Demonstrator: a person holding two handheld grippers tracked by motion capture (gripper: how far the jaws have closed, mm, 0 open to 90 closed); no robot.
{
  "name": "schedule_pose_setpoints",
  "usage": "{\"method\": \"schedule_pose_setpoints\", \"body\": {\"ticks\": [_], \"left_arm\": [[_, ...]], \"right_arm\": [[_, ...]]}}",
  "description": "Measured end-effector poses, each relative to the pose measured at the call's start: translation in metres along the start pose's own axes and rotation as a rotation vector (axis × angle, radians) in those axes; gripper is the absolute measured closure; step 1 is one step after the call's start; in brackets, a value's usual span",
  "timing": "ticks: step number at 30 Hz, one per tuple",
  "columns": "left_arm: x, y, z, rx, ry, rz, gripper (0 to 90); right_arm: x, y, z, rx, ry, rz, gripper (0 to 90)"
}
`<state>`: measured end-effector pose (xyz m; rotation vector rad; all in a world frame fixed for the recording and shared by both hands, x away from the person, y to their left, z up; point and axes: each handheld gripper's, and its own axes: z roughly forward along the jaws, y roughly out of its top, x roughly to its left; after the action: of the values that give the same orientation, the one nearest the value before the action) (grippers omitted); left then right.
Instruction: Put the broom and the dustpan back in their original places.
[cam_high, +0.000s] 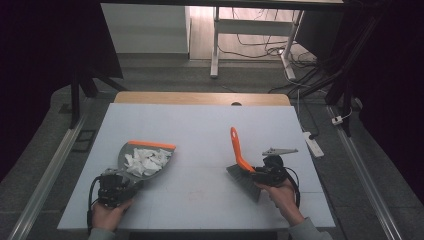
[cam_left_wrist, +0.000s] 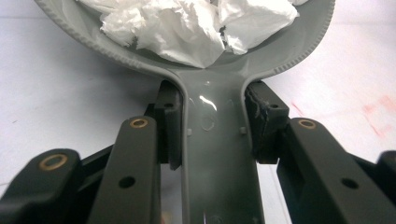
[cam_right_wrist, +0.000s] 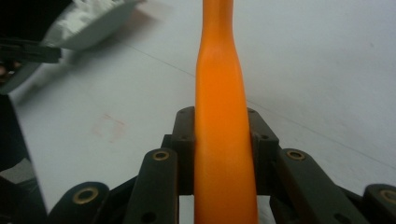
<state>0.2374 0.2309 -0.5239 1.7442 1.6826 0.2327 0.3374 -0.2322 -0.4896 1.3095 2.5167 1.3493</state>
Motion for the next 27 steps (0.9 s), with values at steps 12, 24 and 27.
{"method": "schedule_pose_setpoints", "body": {"ticks": [12, 24, 27], "left_arm": [[-0.001, 0.004, 0.017, 0.017, 0.072, -0.069, 58.9], [0.004, 0.003, -0.022, -0.066, 0.034, 0.151, 29.8], [0.005, 0.004, -0.026, -0.069, -0.021, 0.212, 29.8]], "right_arm": [[-0.039, 0.0, 0.007, 0.071, -0.125, 0.028, 57.1], [-0.029, -0.005, -0.011, 0.021, -0.305, -0.129, 46.1], [-0.018, -0.01, -0.02, 0.003, -0.259, -0.212, 47.1]]}}
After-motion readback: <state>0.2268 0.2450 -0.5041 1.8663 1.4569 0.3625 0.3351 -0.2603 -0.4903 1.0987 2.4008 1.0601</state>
